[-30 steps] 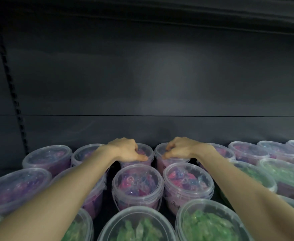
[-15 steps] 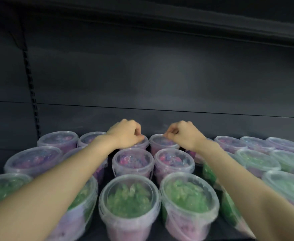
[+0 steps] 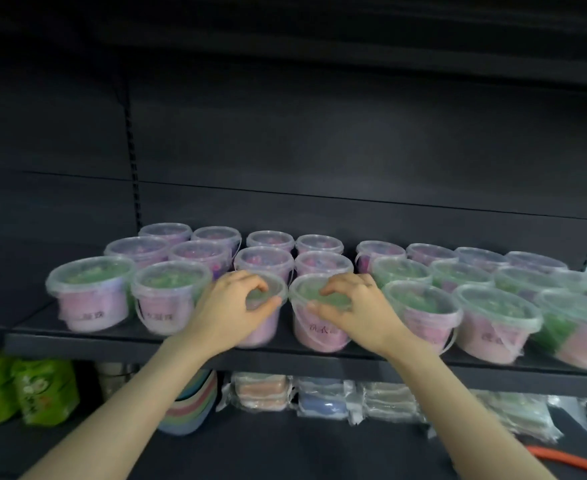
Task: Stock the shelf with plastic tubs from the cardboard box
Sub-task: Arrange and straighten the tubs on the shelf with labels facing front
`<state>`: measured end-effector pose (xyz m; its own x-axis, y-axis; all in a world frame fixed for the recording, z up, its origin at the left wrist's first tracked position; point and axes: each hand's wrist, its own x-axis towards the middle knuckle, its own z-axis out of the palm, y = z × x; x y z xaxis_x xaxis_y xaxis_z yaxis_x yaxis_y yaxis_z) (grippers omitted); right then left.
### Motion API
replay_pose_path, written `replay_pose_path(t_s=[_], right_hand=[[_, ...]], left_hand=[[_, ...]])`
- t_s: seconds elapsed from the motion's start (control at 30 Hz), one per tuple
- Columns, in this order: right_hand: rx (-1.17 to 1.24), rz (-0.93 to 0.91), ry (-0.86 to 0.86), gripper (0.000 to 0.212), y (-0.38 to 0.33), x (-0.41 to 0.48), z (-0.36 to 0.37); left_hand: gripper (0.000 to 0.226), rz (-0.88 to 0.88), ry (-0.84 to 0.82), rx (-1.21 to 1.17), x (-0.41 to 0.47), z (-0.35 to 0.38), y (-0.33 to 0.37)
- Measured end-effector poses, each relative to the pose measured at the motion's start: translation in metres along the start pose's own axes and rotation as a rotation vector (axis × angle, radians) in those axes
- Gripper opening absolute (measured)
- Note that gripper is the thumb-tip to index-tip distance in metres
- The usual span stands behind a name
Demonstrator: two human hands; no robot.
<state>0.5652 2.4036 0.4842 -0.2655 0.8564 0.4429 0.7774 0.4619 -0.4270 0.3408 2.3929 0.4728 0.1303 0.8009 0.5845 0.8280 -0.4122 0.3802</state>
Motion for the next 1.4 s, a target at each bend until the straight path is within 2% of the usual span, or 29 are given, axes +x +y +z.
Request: replay_pose_path(t_s=[0.07, 0.13, 0.27, 0.43, 0.5, 0.63, 0.7, 0.93, 1.4], right_hand=[[-0.031, -0.007, 0.006, 0.054, 0.001, -0.011, 0.006], [-0.069, -0.014, 0.014, 0.053, 0.004, -0.019, 0.012], [-0.026, 0.002, 0.071, 0.043, 0.004, -0.022, 0.019], [0.0, 0.084, 0.067, 0.048, 0.001, -0.023, 0.027], [0.094, 0.128, 0.112, 0.065, 0.001, -0.029, 0.033], [0.227, 0.225, 0.252, 0.122, 0.0, -0.039, 0.052], [0.253, 0.278, 0.268, 0.134, 0.002, -0.041, 0.061], [0.209, 0.362, 0.297, 0.133, 0.003, -0.041, 0.069], [0.142, 0.372, 0.357, 0.137, 0.005, -0.04, 0.075]], left_hand=[[0.047, 0.03, -0.012, 0.085, -0.011, 0.005, -0.004], [0.055, 0.057, -0.022, 0.149, -0.018, 0.009, -0.008], [0.053, 0.104, 0.061, 0.083, -0.021, 0.015, -0.012], [0.053, 0.089, 0.139, 0.014, -0.024, 0.03, -0.011], [0.069, 0.029, 0.206, -0.084, -0.031, 0.038, -0.009], [0.11, -0.154, 0.339, -0.303, -0.046, 0.056, -0.006], [0.119, -0.237, 0.34, -0.358, -0.049, 0.061, -0.007], [0.124, -0.335, 0.314, -0.317, -0.049, 0.062, -0.008], [0.121, -0.371, 0.317, -0.281, -0.049, 0.061, -0.007]])
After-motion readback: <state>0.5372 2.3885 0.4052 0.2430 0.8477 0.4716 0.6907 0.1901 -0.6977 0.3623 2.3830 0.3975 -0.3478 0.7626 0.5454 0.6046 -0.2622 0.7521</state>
